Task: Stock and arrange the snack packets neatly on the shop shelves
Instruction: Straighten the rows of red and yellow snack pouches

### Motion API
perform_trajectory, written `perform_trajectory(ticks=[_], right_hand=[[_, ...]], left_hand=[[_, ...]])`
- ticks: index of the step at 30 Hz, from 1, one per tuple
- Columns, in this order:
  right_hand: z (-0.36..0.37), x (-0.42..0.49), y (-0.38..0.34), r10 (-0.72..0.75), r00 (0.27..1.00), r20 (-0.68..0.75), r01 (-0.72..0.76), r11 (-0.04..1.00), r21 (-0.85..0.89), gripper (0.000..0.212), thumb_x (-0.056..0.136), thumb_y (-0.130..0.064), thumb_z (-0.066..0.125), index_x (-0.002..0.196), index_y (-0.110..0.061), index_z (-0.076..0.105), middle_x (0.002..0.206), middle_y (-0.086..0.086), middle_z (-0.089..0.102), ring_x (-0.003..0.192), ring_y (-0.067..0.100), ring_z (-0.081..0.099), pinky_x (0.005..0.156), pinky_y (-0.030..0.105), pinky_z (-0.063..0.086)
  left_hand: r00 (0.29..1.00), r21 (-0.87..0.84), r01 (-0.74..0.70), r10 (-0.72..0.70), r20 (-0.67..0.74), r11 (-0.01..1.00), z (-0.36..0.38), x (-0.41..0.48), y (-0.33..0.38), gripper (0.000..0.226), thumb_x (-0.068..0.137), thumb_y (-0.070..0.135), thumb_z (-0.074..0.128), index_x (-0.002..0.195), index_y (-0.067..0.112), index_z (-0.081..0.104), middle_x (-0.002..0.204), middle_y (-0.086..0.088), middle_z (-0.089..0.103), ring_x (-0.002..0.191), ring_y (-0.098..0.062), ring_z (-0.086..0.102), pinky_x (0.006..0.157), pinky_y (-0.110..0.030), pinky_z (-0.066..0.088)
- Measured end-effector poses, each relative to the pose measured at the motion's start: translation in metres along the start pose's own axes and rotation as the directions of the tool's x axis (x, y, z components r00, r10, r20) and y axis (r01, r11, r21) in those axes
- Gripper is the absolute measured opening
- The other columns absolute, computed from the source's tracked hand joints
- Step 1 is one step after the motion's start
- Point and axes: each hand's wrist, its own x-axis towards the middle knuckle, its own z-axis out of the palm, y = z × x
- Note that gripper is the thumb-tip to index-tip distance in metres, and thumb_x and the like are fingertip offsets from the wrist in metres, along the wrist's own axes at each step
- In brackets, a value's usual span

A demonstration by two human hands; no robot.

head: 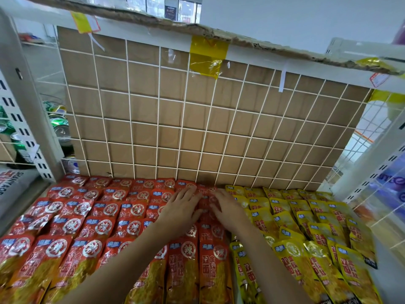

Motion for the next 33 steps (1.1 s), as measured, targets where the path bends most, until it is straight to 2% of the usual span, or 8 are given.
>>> perform_trajectory(ticks=[3, 6, 8, 13, 16, 19, 24, 33], right_hand=[[-0.007, -0.003, 0.006, 0.001, 0.995, -0.101, -0.006, 0.999, -0.049, 0.036, 0.095, -0.024, 0.046, 0.129, -0.014, 0.050, 0.134, 0.003, 0.049, 0.123, 0.021, 0.045, 0.103, 0.028, 0.033], [-0.015, -0.007, 0.009, 0.037, 0.999, -0.022, -0.039, 0.994, -0.104, 0.030, 0.092, -0.031, 0.053, 0.117, -0.016, 0.056, 0.122, 0.003, 0.055, 0.116, 0.020, 0.048, 0.096, 0.028, 0.036], [-0.017, -0.007, 0.009, 0.065, 0.998, 0.022, -0.062, 0.992, -0.110, 0.028, 0.089, -0.036, 0.057, 0.112, -0.019, 0.058, 0.117, 0.001, 0.056, 0.113, 0.017, 0.049, 0.095, 0.029, 0.038], [-0.019, -0.005, 0.006, 0.113, 0.992, 0.060, -0.111, 0.993, -0.035, 0.022, 0.086, -0.037, 0.061, 0.101, -0.020, 0.061, 0.108, -0.003, 0.059, 0.105, 0.015, 0.052, 0.086, 0.027, 0.039], [-0.018, -0.001, 0.006, 0.149, 0.987, 0.067, -0.152, 0.988, 0.035, 0.017, 0.087, -0.033, 0.061, 0.096, -0.019, 0.061, 0.104, -0.002, 0.061, 0.101, 0.015, 0.054, 0.079, 0.025, 0.038], [-0.015, 0.003, 0.006, 0.154, 0.987, 0.051, -0.156, 0.987, 0.039, 0.012, 0.088, -0.031, 0.060, 0.090, -0.019, 0.061, 0.104, 0.002, 0.063, 0.099, 0.018, 0.056, 0.079, 0.027, 0.039], [-0.012, 0.005, 0.006, 0.161, 0.986, 0.039, -0.161, 0.987, 0.006, 0.019, 0.090, -0.031, 0.058, 0.097, -0.015, 0.063, 0.106, 0.003, 0.064, 0.100, 0.018, 0.057, 0.082, 0.029, 0.041], [-0.022, -0.015, 0.003, 0.072, 0.994, -0.083, -0.066, 0.995, 0.070, 0.015, 0.091, -0.030, 0.056, 0.100, -0.020, 0.060, 0.106, -0.004, 0.063, 0.097, 0.011, 0.056, 0.081, 0.024, 0.044]], left_hand=[[0.999, -0.045, -0.041, 0.040, -0.004, 0.998, -0.005, -0.020, 0.014, 0.056, 0.098, 0.049, 0.025, 0.149, 0.026, 0.016, 0.158, 0.005, 0.008, 0.144, -0.013, 0.004, 0.113, -0.027, -0.002], [0.988, -0.031, -0.152, 0.153, 0.028, 0.988, -0.004, -0.044, 0.030, 0.074, 0.083, 0.061, 0.007, 0.149, 0.030, 0.013, 0.157, 0.009, 0.008, 0.141, -0.005, 0.002, 0.107, -0.024, -0.010], [0.970, -0.042, -0.230, 0.233, 0.067, 0.972, 0.002, -0.055, 0.038, 0.072, 0.084, 0.059, 0.016, 0.149, 0.030, 0.013, 0.157, 0.011, 0.007, 0.141, -0.004, 0.000, 0.109, -0.023, -0.012], [0.945, 0.036, -0.309, 0.303, 0.125, 0.950, 0.021, -0.061, 0.039, 0.081, 0.083, 0.065, 0.019, 0.151, 0.022, 0.010, 0.158, 0.002, 0.003, 0.145, -0.013, -0.005, 0.110, -0.039, -0.020], [0.945, 0.106, -0.320, 0.309, 0.103, 0.942, 0.025, -0.062, 0.036, 0.077, 0.090, 0.068, 0.010, 0.145, 0.019, 0.032, 0.151, -0.002, 0.033, 0.140, -0.016, 0.026, 0.110, -0.047, 0.008], [0.955, 0.109, -0.289, 0.279, 0.105, 0.951, 0.033, -0.062, 0.034, 0.072, 0.091, 0.066, 0.008, 0.134, 0.023, 0.048, 0.137, 0.005, 0.053, 0.127, -0.009, 0.047, 0.102, -0.035, 0.034], [0.953, 0.127, -0.302, 0.295, 0.069, 0.945, 0.035, -0.062, 0.031, 0.072, 0.092, 0.065, 0.012, 0.140, 0.019, 0.040, 0.145, 0.001, 0.041, 0.135, -0.014, 0.033, 0.106, -0.045, 0.022], [0.916, 0.138, -0.400, 0.391, 0.087, 0.906, 0.030, -0.081, 0.038, 0.060, 0.082, 0.065, 0.033, 0.131, 0.036, 0.049, 0.137, 0.017, 0.049, 0.126, 0.001, 0.044, 0.103, -0.022, 0.028]])
